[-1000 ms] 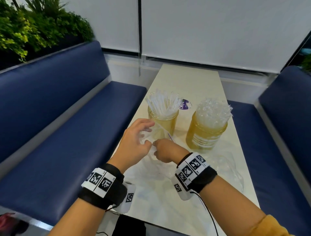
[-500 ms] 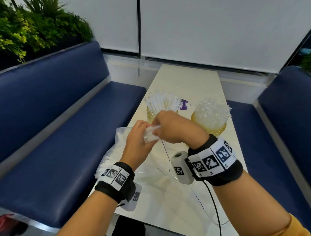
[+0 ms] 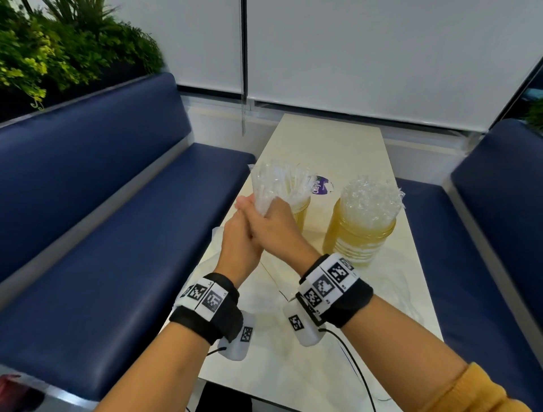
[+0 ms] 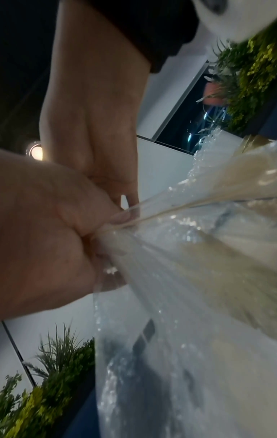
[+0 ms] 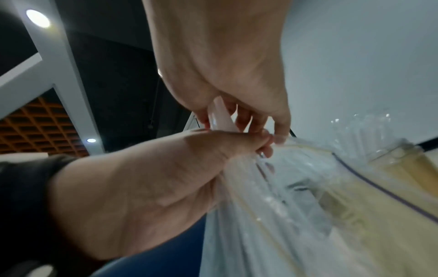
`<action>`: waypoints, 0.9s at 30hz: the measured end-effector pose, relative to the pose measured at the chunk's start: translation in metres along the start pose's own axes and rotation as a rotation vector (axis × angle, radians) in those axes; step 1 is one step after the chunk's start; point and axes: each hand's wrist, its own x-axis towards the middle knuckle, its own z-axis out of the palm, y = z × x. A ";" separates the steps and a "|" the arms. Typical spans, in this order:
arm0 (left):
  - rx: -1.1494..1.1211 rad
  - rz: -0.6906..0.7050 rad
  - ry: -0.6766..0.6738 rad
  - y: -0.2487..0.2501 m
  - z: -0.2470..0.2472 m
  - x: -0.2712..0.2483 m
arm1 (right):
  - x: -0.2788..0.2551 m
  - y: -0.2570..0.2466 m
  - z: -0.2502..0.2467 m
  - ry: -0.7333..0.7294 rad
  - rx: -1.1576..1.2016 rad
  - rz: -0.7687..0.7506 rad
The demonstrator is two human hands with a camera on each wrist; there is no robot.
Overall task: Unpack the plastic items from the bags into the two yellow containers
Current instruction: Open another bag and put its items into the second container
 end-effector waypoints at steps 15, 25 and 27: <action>0.062 -0.103 0.049 -0.024 -0.007 0.006 | 0.102 -0.061 -0.091 0.208 0.823 -0.078; 0.067 -0.064 0.058 -0.023 -0.014 0.013 | 0.163 0.011 -0.065 0.309 0.387 -0.026; 0.060 -0.063 0.062 -0.023 -0.017 0.015 | 0.163 0.040 -0.048 0.214 0.185 0.052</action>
